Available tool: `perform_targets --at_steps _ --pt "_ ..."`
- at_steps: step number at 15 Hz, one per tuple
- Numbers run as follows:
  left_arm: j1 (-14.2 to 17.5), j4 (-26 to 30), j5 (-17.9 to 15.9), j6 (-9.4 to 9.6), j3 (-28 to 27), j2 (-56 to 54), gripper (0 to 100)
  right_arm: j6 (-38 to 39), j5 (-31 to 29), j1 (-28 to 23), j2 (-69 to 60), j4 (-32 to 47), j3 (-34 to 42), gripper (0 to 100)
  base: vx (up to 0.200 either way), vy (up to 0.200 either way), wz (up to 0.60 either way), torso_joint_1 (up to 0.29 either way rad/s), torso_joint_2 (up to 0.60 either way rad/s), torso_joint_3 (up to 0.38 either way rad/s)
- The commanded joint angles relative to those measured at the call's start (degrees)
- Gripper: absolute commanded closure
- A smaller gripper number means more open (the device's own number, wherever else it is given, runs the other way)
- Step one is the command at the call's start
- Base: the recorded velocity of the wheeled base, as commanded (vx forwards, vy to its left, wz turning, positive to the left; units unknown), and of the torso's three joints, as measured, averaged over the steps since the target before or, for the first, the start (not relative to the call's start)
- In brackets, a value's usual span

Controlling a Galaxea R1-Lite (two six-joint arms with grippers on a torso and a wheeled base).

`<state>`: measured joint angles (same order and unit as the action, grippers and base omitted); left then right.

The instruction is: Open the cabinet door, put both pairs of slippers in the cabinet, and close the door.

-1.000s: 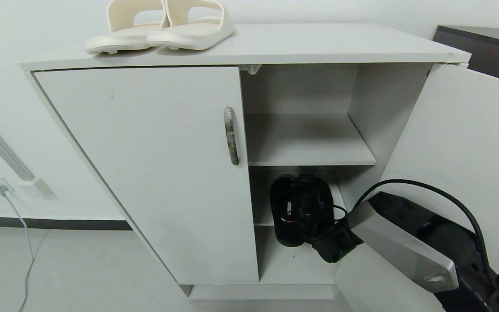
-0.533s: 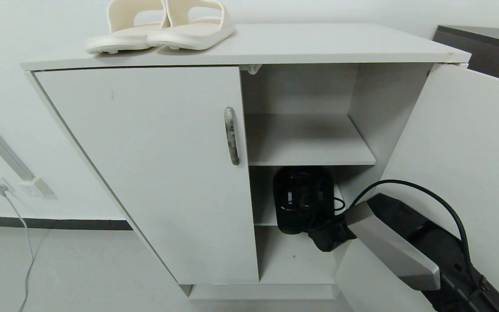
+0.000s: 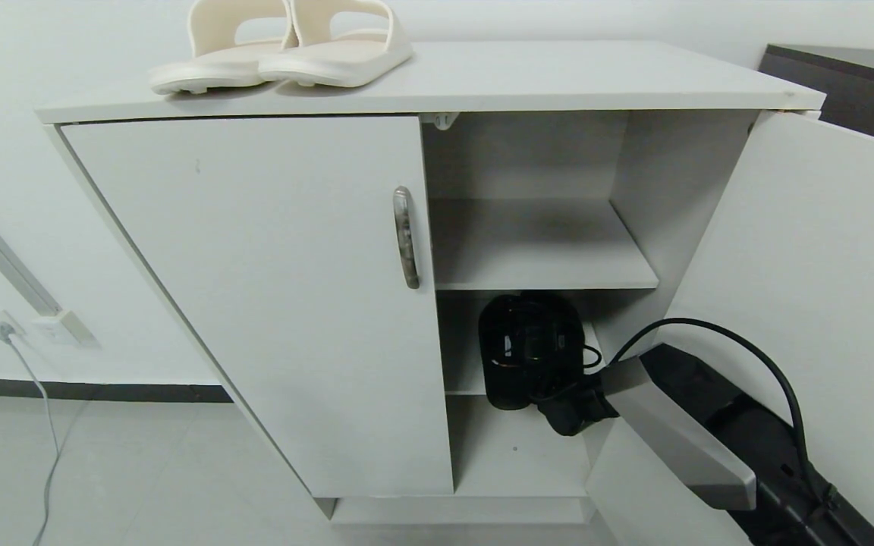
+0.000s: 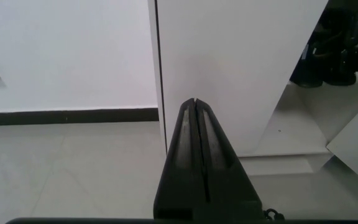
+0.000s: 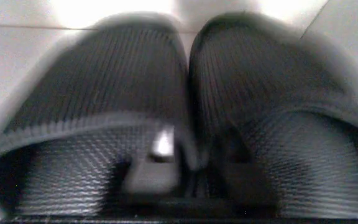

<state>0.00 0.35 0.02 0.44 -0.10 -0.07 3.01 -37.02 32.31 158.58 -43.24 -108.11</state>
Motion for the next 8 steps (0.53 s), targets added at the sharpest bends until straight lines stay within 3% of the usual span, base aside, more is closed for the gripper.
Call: perform_targets --at_steps 1,4,8 --pt "0.0 0.0 0.1 0.0 0.0 0.1 100 0.0 -0.1 0.0 0.1 0.1 0.4 0 0.0 0.0 0.0 0.0 0.0 0.0" --pt "0.0 0.0 0.1 0.09 0.0 0.1 100 0.0 -0.6 0.5 -2.9 -1.2 6.2 0 0.0 0.0 0.0 0.0 0.0 0.0" --pt "0.0 0.0 0.1 0.09 0.0 0.1 100 0.0 -2.2 2.8 -12.3 -9.6 22.6 0 0.0 0.0 0.0 0.0 0.0 0.0"
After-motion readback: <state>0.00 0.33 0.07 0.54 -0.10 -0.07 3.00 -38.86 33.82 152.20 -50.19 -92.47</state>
